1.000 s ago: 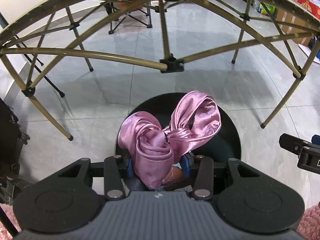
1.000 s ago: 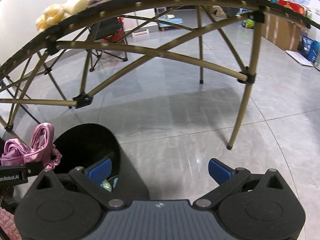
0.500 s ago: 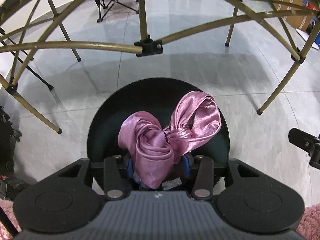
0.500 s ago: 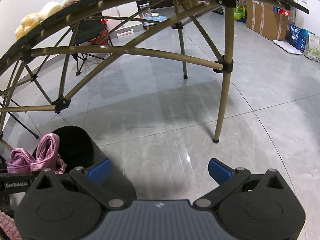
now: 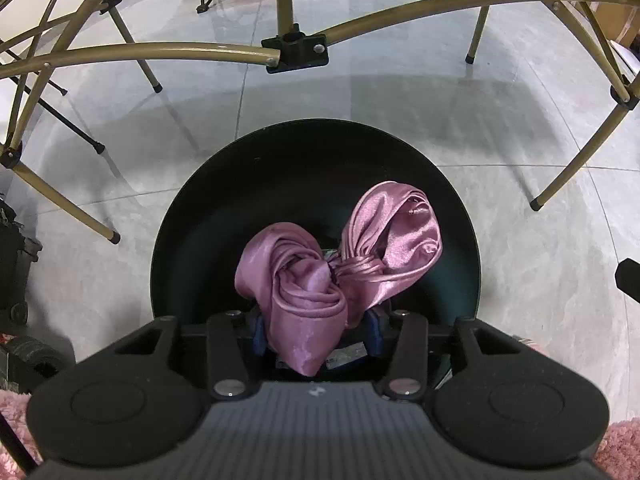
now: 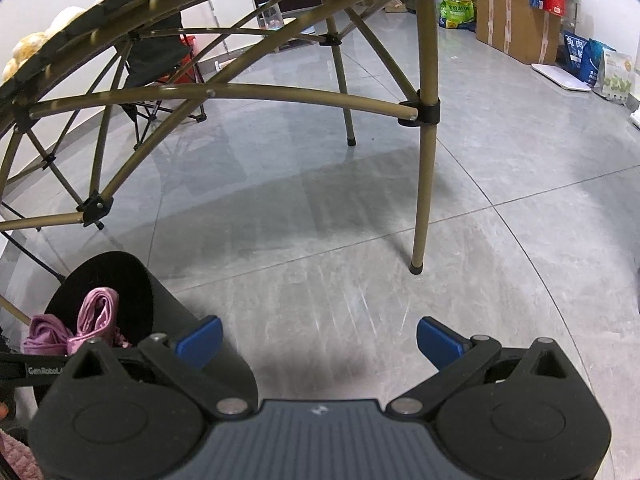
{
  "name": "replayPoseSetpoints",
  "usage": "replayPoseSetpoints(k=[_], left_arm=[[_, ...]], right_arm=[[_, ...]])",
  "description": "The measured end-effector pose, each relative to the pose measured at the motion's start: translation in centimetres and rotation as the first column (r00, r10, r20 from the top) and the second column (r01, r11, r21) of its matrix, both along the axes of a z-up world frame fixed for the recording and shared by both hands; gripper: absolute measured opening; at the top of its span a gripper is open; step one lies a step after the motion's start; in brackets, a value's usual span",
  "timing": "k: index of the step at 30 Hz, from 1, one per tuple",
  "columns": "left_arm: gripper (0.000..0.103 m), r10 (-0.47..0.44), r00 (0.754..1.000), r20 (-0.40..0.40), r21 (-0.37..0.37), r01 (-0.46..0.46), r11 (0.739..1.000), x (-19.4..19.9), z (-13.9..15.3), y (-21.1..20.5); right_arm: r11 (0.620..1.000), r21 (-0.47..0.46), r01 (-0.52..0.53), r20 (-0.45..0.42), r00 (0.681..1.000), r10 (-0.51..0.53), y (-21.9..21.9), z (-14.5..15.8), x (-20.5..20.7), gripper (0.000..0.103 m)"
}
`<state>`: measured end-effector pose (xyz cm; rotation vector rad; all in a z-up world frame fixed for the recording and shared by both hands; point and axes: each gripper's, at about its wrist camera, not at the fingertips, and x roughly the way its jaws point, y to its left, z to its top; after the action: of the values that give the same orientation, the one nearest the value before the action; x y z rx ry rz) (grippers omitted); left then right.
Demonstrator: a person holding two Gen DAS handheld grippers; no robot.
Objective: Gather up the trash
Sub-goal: 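Move the left tool over the bin and open it to release the pink satin bow, then raise both tools back toward the table items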
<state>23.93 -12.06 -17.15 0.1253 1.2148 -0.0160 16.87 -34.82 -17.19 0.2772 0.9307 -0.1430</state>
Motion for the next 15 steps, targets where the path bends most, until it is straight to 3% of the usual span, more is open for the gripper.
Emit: replayPoseSetpoints(k=[2,4,6,15], left_arm=[[0.054,-0.003,1.0,0.002,-0.006,0.003,1.0,0.0,0.1,-0.1],[0.066,-0.004,1.0,0.013,-0.019,0.004,1.0,-0.1,0.4,-0.1],[0.101,0.002,1.0,0.03,-0.023,-0.001,1.0,-0.2,0.9,-0.1],[0.103,0.022,0.999,0.029,-0.018,-0.021,1.0,0.0,1.2,0.1]], right_arm=[[1.0,0.001,-0.001,-0.001,1.0,0.001,0.0,0.0,0.0,0.103],[1.0,0.004,-0.003,-0.001,1.0,0.003,-0.1,0.0,0.1,0.103],[1.0,0.005,-0.004,0.0,1.0,0.004,0.0,0.0,0.1,0.103],[1.0,0.006,-0.011,-0.002,1.0,0.011,0.3,0.0,0.0,0.103]])
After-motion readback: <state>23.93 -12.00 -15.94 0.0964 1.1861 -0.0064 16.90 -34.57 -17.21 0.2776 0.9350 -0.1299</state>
